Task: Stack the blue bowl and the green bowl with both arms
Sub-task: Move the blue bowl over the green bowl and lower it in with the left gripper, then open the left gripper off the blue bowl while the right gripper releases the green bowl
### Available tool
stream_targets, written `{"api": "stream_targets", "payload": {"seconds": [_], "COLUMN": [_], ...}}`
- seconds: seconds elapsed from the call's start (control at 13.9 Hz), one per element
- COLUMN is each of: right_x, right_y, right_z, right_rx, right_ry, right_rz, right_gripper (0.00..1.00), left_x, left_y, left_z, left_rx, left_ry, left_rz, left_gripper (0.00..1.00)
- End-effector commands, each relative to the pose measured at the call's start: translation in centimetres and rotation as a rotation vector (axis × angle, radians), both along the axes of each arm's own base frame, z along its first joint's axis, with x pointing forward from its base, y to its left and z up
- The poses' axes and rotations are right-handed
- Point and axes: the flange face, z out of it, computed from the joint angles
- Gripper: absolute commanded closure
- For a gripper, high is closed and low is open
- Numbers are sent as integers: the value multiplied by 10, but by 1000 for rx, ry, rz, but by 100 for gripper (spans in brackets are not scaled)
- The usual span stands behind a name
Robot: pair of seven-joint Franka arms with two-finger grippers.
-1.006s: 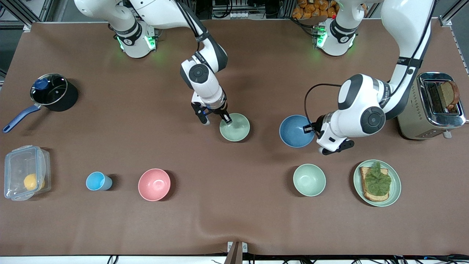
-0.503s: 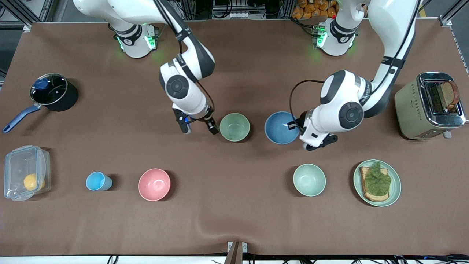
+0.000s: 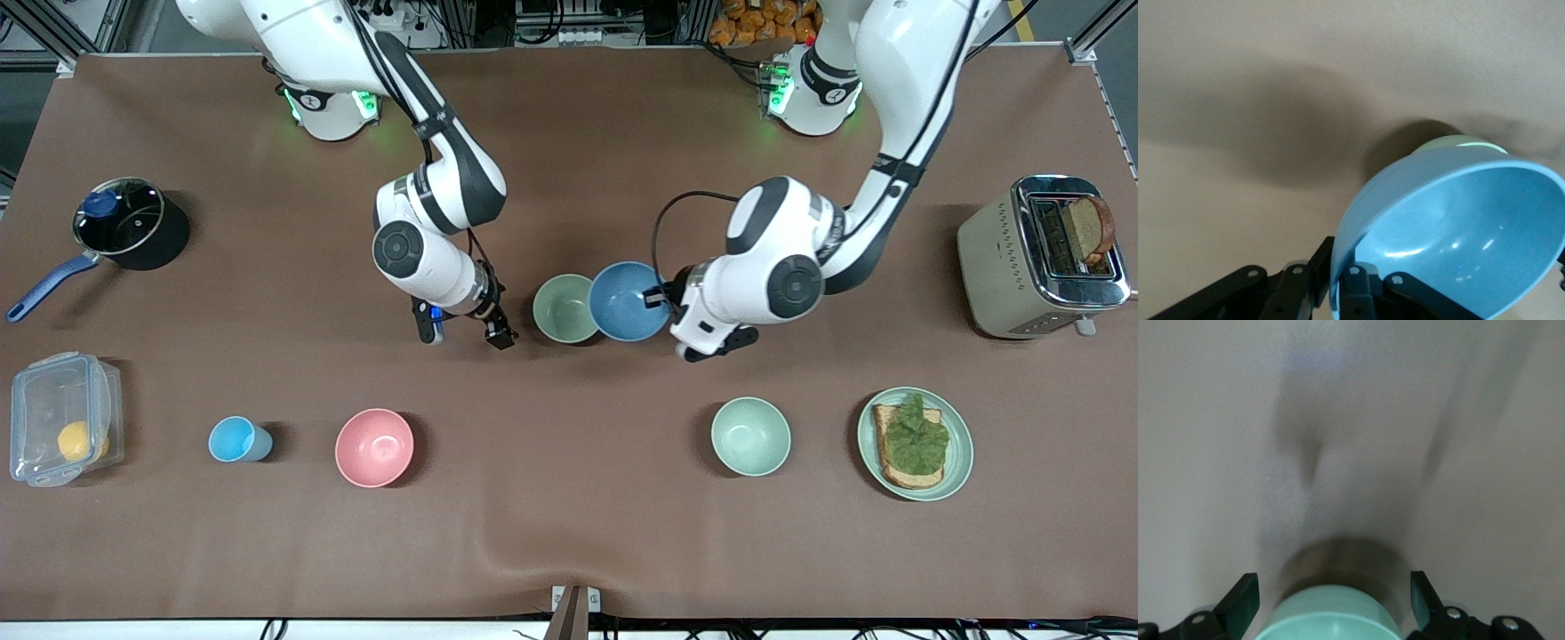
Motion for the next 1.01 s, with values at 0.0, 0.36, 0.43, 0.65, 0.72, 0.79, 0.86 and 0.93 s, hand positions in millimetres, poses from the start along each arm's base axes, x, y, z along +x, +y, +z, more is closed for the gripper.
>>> {"api": "stream_targets", "payload": {"seconds": [0.0, 0.36, 0.43, 0.65, 0.72, 0.79, 0.86, 0.93], "right_x": [-4, -6, -5, -10, -10, -10, -11, -11], "right_y": [8, 8, 8, 16, 16, 16, 16, 16], "right_z": [-18, -26, -28, -29, -30, -30, -31, -31], "right_rx": [25, 39, 41, 54, 55, 54, 53, 53], "right_ry": [-13, -9, -14, -16, -19, -17, -16, -16], "right_rz": [-17, -48, -57, -65, -68, -69, -68, -69], "right_gripper": [0, 0, 0, 0, 0, 0, 0, 0], "left_x": [4, -6, -11, -18, -21, -24, -25, -26], "left_y": [-8, -45, -52, -73, -78, -81, -81, -83], "left_z": [-13, -38, -43, -57, -61, -64, -68, -70], "left_rx": [-23, -47, -43, -31, -28, -24, -22, -20], "left_ry": [19, -21, -21, -2, 1, 3, 5, 5], "left_rz": [22, 40, 39, 50, 43, 37, 36, 34], "left_gripper": [100, 100, 100, 100, 100, 100, 100, 100]}}
